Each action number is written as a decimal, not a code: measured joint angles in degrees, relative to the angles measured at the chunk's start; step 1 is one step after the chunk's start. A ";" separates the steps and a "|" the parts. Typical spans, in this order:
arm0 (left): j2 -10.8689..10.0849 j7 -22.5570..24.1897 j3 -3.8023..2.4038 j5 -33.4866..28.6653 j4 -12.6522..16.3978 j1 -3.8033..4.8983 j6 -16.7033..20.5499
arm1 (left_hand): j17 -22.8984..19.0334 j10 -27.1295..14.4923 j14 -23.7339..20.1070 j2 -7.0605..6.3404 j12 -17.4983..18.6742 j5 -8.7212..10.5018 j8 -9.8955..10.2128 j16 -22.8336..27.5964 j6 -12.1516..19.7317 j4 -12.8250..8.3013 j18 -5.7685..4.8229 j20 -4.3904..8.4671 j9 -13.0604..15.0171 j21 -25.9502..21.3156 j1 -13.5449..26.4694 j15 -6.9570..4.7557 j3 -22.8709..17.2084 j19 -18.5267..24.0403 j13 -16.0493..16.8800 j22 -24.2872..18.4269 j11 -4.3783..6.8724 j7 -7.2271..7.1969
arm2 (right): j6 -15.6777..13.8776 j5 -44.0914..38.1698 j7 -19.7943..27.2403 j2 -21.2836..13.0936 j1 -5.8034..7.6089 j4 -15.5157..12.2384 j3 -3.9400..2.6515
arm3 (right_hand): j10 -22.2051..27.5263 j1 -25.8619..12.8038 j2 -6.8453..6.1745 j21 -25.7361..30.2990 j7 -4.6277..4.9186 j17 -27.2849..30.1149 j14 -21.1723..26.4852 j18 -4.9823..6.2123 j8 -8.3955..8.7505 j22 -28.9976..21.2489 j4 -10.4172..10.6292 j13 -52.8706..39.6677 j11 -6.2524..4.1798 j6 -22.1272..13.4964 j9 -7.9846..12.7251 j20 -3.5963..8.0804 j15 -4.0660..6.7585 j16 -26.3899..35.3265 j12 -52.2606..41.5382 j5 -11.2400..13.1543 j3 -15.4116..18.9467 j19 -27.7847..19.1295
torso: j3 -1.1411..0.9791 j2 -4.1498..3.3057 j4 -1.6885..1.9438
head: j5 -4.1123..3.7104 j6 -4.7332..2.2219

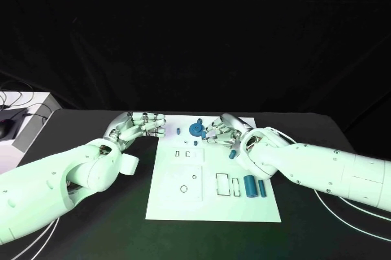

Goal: Assemble the parts on the task board

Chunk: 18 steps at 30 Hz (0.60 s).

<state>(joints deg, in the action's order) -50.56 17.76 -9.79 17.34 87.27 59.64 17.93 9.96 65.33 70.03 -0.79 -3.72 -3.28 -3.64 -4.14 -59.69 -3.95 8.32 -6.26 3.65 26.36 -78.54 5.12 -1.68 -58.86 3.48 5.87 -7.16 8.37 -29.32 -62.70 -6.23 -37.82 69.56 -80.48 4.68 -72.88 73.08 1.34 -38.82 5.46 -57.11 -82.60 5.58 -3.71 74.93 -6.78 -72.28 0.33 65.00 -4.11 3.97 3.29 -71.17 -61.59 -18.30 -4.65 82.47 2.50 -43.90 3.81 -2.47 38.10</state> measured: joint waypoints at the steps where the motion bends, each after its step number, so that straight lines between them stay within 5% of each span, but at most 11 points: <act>1: 0.03 0.00 0.00 0.00 0.00 0.00 0.00 | 0.00 0.00 0.00 0.00 0.00 0.00 0.00 0.00 0.00 0.00 0.00 0.00 0.00 0.00 0.00 0.00 0.00 0.00 0.00 0.00 0.00 0.00 | -0.11 -0.46 -0.62 0.14 -0.04 -0.21 0.07 | 0.00 -0.28 -0.28 0.00 0.00 0.00 0.00 0.00 -0.01 0.00 0.15 0.00 0.00 0.00 -0.03 0.00 0.00 0.00 0.00 0.00 0.15 0.00 | 0.02 -0.01 -0.01 | 0.06 0.05; 18: 0.12 -0.06 0.01 -0.04 -0.09 -0.11 -0.07 | 0.00 0.00 0.00 0.00 0.00 0.00 0.00 0.00 0.00 0.00 -0.01 0.00 0.00 0.00 0.00 0.00 0.00 0.00 0.00 0.00 0.00 0.00 | 0.22 -11.47 -7.80 0.47 -1.32 -5.13 0.77 | -0.40 -0.49 -0.52 0.00 0.07 0.00 -0.21 -0.32 -0.03 -0.02 0.47 0.01 -0.02 0.34 0.00 0.22 0.20 0.00 0.01 0.25 0.47 0.22 | 0.00 -0.04 0.02 | 0.09 1.27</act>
<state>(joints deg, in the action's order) -50.44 17.70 -9.78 17.30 87.19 59.54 17.87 9.96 65.33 70.03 -0.79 -3.72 -3.28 -3.64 -4.14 -59.69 -3.95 8.31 -6.26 3.65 26.36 -78.54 5.12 -1.68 -58.86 3.48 5.87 -7.16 8.37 -29.10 -74.16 -14.02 -37.35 68.24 -85.61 5.44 -73.28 72.59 0.82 -38.83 5.53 -57.12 -82.81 5.26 -3.74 74.91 -6.31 -72.27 0.31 65.34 -4.11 4.19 3.49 -71.17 -61.58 -18.05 -4.18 82.69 2.50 -43.94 3.82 -2.38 39.37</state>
